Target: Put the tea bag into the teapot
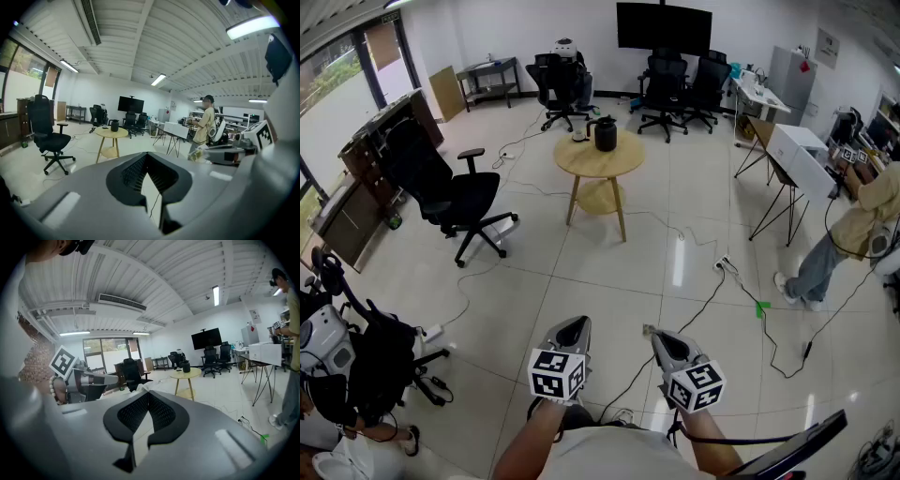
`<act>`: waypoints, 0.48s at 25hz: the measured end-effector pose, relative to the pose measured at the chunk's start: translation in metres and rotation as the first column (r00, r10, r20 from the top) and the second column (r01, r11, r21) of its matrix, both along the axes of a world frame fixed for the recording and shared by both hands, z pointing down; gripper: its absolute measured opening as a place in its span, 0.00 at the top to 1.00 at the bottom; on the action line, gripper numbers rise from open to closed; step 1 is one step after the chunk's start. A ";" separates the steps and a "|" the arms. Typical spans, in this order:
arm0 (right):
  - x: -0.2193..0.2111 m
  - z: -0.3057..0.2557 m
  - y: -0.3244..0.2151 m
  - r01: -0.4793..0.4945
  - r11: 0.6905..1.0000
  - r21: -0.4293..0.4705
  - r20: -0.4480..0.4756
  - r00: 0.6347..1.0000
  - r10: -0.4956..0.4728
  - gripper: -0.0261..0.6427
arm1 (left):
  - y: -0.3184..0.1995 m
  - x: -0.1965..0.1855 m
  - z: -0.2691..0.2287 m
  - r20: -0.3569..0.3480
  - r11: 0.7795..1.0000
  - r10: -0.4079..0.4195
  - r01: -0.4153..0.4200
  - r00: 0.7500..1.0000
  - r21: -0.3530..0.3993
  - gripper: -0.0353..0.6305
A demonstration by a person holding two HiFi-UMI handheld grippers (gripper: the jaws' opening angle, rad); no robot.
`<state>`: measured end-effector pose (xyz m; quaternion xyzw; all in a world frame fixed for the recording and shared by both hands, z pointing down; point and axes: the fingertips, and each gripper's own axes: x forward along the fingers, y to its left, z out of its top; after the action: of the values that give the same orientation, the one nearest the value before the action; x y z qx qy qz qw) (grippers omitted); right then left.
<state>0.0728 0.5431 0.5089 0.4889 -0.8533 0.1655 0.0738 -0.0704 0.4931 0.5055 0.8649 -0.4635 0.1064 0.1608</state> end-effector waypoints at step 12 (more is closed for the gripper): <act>0.012 0.006 -0.022 -0.004 1.000 -0.005 -0.007 1.000 0.003 0.96 | -0.029 0.016 0.001 -0.012 1.000 0.011 -0.011 1.000 0.006 0.93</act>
<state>0.0848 0.5209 0.5149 0.4908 -0.8518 0.1662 0.0776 -0.0544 0.4639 0.5064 0.8684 -0.4582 0.1008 0.1604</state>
